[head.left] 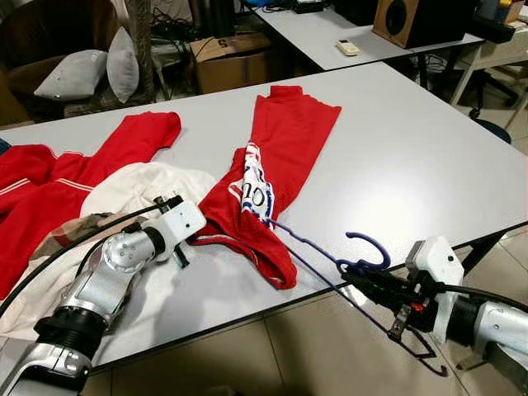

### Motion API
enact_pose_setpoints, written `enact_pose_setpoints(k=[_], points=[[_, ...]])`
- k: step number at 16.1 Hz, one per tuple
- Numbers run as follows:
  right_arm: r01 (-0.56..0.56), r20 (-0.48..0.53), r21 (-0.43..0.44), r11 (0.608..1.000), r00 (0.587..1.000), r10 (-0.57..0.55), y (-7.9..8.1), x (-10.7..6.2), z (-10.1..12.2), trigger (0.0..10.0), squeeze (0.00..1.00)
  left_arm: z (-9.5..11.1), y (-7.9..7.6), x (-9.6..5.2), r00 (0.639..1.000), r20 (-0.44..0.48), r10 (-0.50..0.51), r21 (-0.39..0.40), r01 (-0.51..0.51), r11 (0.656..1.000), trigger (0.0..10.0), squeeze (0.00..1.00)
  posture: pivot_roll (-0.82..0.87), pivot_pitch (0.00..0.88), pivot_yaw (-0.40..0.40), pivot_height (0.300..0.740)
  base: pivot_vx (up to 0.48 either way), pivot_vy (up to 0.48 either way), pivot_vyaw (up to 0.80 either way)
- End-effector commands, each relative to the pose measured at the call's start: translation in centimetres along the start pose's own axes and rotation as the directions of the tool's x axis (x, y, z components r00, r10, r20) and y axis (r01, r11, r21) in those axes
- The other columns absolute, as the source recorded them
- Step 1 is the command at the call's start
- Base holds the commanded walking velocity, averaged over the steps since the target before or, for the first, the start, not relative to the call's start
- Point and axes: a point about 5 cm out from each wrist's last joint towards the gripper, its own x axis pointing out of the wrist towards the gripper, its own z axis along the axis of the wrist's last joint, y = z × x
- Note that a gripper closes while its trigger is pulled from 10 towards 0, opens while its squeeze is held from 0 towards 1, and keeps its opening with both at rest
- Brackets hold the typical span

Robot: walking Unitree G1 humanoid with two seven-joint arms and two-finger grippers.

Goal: Hang hanger

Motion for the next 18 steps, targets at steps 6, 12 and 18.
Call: enact_pose_setpoints(k=[6,12,18], points=[[-0.082,0.056,0.014,0.997,0.995,0.081,1.5,1.1,1.1,10.0,0.0,3.1,1.5,0.3,0.997,0.078,0.015,0.001,-0.015,1.0,0.0,0.0,-0.02,0.0,0.071,0.74,0.0,0.0,0.0],[-0.054,-0.062,0.05,0.997,0.996,0.057,1.5,2.2,-0.7,10.0,0.0,4.5,2.0,0.1,0.995,0.097,0.009,0.007,-0.009,1.0,0.0,0.0,-0.02,0.0,0.077,0.74,0.0,0.0,0.0],[-0.036,-0.285,-0.022,0.999,0.958,0.028,0.3,1.3,-3.3,10.0,0.0,4.6,2.0,0.0,0.996,0.085,0.02,-0.01,-0.02,1.0,0.0,0.0,-0.03,0.0,0.064,0.74,0.0,0.0,0.0]])
